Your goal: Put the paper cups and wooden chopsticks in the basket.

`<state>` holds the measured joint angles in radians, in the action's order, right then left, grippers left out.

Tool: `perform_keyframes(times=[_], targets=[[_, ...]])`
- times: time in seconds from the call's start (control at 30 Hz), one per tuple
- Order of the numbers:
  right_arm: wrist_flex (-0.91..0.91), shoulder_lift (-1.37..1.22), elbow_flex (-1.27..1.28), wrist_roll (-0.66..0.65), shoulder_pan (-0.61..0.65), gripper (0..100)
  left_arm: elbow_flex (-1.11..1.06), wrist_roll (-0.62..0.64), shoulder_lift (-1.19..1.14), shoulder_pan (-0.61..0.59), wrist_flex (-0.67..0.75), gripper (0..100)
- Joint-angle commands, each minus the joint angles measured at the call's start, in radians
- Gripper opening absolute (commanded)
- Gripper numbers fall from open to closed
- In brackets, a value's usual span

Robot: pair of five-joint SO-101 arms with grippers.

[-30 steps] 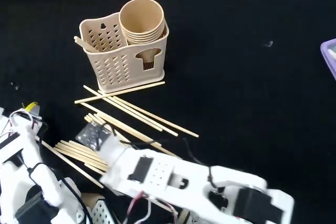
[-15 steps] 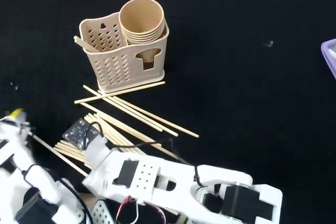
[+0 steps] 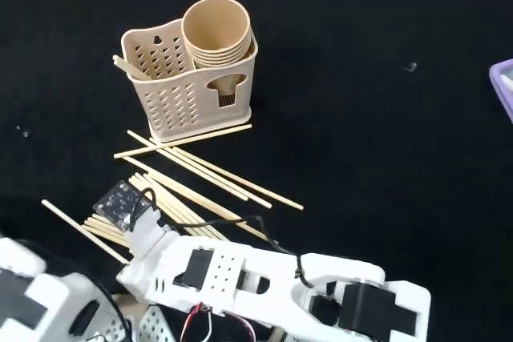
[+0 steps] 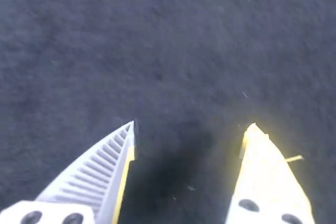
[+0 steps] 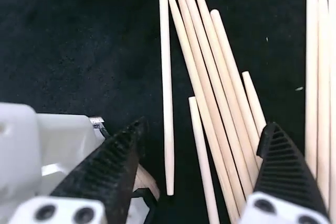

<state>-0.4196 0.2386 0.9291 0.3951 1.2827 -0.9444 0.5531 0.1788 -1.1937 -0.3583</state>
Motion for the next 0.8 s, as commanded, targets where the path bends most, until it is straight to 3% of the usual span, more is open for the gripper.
perform_keyframes(times=[0.0,0.17,0.33,0.57,0.77], targets=[[-0.083,0.001,-0.077,-0.048,0.018,33.2,0.199,0.026,-0.072,-0.027,-0.157,32],[-0.172,-0.076,-0.150,-0.057,0.028,33.5,0.340,0.028,-0.129,-0.025,-0.336,32],[-0.178,-0.071,-0.153,-0.058,0.029,33.3,0.360,0.028,-0.143,-0.051,-0.342,32],[-0.189,-0.157,-0.196,-0.052,0.026,33.2,0.430,0.028,-0.149,-0.189,-0.348,32],[-0.385,-0.288,-0.349,-0.060,0.006,27.4,0.427,0.029,-0.149,-0.196,-0.351,32]])
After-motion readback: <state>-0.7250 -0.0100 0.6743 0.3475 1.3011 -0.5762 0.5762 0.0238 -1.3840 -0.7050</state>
